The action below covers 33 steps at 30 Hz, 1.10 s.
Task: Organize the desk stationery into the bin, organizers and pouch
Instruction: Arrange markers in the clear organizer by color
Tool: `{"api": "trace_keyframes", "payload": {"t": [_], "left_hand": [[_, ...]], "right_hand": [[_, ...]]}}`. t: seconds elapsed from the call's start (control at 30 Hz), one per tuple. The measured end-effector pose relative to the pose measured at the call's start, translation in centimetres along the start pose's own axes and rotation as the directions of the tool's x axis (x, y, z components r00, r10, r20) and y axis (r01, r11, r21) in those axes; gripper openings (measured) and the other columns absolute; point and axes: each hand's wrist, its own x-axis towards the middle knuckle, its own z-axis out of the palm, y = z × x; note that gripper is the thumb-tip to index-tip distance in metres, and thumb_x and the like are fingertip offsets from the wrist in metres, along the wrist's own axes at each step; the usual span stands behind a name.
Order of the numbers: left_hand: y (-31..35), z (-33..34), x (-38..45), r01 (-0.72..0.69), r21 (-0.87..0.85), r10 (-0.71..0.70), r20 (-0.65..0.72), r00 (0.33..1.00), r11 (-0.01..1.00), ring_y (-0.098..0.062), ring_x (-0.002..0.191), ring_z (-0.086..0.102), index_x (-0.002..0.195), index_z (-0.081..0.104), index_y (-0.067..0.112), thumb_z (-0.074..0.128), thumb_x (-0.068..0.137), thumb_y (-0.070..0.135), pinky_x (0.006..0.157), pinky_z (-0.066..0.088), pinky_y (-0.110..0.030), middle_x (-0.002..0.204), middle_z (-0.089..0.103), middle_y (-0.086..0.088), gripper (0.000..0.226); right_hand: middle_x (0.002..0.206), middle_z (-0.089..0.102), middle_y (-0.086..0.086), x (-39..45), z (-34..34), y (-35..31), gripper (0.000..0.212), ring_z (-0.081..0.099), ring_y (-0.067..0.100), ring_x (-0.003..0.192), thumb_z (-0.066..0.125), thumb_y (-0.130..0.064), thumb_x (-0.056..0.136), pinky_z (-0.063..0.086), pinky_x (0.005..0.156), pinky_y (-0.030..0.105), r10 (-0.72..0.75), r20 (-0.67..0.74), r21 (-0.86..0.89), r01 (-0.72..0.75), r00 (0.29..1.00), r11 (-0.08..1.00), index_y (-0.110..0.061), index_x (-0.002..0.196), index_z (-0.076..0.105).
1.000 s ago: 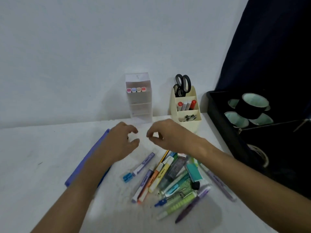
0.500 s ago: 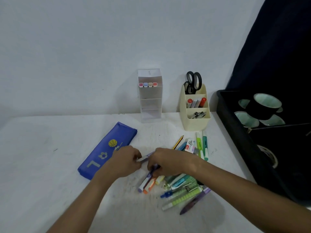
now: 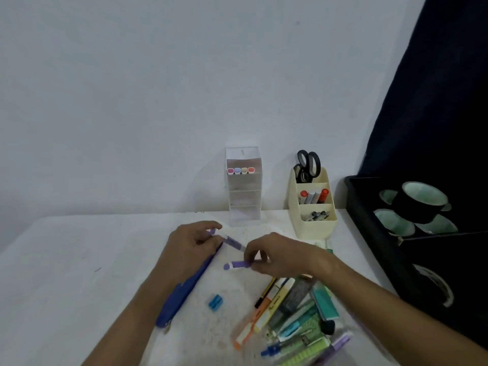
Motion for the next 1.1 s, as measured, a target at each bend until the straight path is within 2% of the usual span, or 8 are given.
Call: {"api": "trace_keyframes", "payload": {"t": [0.17,0.23,0.37,0.47,0.57,0.73,0.97,1.1], "left_hand": [[3.4,-1.9,2.3,-0.095,0.009,0.096,-0.128,0.987,0.995,-0.02,0.068,0.069,0.088,0.069,0.035,0.067,0.083,0.013,0.068,0.058,-0.04,0.07,0.07,0.002,0.023],[4.8,-2.2,2.9,-0.151,0.094,0.164,-0.154,0.974,0.984,-0.015,0.068,0.068,0.087,0.068,0.034,0.068,0.082,0.017,0.066,0.056,-0.031,0.073,0.07,0.005,0.018],[6.8,-2.4,4.0,-0.279,0.305,0.333,-0.141,0.932,0.91,-0.012,0.067,0.063,0.085,0.069,0.027,0.065,0.086,0.02,0.062,0.046,-0.016,0.074,0.067,0.006,0.007],[7.5,-2.3,4.5,-0.358,0.417,0.439,-0.113,0.892,0.836,-0.011,0.068,0.062,0.093,0.069,0.024,0.062,0.089,0.018,0.067,0.051,-0.026,0.079,0.066,0.005,0.01],[8.0,-1.8,4.8,-0.389,0.457,0.494,-0.135,0.859,0.8,-0.016,0.066,0.062,0.096,0.07,0.022,0.061,0.089,0.015,0.065,0.052,-0.032,0.078,0.061,0.008,0.013],[7.3,-0.8,5.7,-0.325,0.55,0.464,-0.131,0.876,0.769,-0.019,0.069,0.059,0.1,0.069,0.017,0.057,0.092,0.025,0.063,0.049,-0.032,0.082,0.064,0.0,0.017],[6.2,0.6,7.1,-0.252,0.602,0.383,-0.096,0.919,0.758,-0.018,0.078,0.059,0.108,0.065,0.015,0.053,0.094,0.027,0.065,0.036,-0.022,0.098,0.067,-0.002,0.022],[5.3,1.2,7.8,-0.231,0.593,0.347,-0.087,0.934,0.771,-0.018,0.079,0.061,0.109,0.066,0.013,0.053,0.094,0.028,0.068,0.037,-0.021,0.098,0.068,-0.004,0.025]], "right_hand": [[0.095,0.066,-0.002,0.2,-4.2,-0.6,0.034,0.064,0.014,0.071,0.061,-0.015,0.087,0.052,0.063,0.024,0.134,-0.208,0.417,-0.036,0.969,0.908,-0.028,0.113,0.043],[0.09,0.068,0.008,0.5,-5.3,-0.9,0.045,0.065,0.014,0.062,0.059,-0.012,0.088,0.051,0.056,0.024,0.169,-0.265,0.501,-0.015,0.949,0.865,-0.029,0.122,0.035],[0.085,0.068,0.019,1.4,-6.4,-1.0,0.025,0.064,0.026,0.059,0.047,-0.014,0.095,0.054,0.057,0.037,0.193,-0.341,0.624,0.068,0.92,0.778,-0.023,0.116,0.036],[0.089,0.068,0.018,2.0,-6.7,-0.9,0.018,0.067,0.031,0.064,0.039,-0.023,0.1,0.056,0.06,0.036,0.227,-0.335,0.676,0.065,0.915,0.734,-0.021,0.118,0.041],[0.092,0.061,0.007,2.8,-6.7,-0.6,0.013,0.067,0.022,0.072,0.044,-0.026,0.1,0.057,0.062,0.029,0.214,-0.449,0.522,0.061,0.867,0.851,-0.023,0.112,0.046],[0.097,0.054,0.005,4.3,-6.0,0.6,0.014,0.059,0.007,0.071,0.056,-0.014,0.094,0.05,0.068,0.015,0.085,-0.731,0.209,0.103,0.677,0.972,-0.014,0.108,0.057],[0.108,0.062,0.009,5.4,-5.0,1.0,0.024,0.053,0.009,0.085,0.064,-0.006,0.088,0.04,0.078,0.005,-0.064,-0.768,0.039,0.146,0.637,0.988,-0.005,0.112,0.064],[0.105,0.064,0.006,5.7,-4.5,1.4,0.02,0.052,-0.005,0.077,0.067,-0.004,0.086,0.04,0.074,0.0,-0.093,-0.811,0.023,0.19,0.578,0.982,-0.004,0.106,0.066]]}}
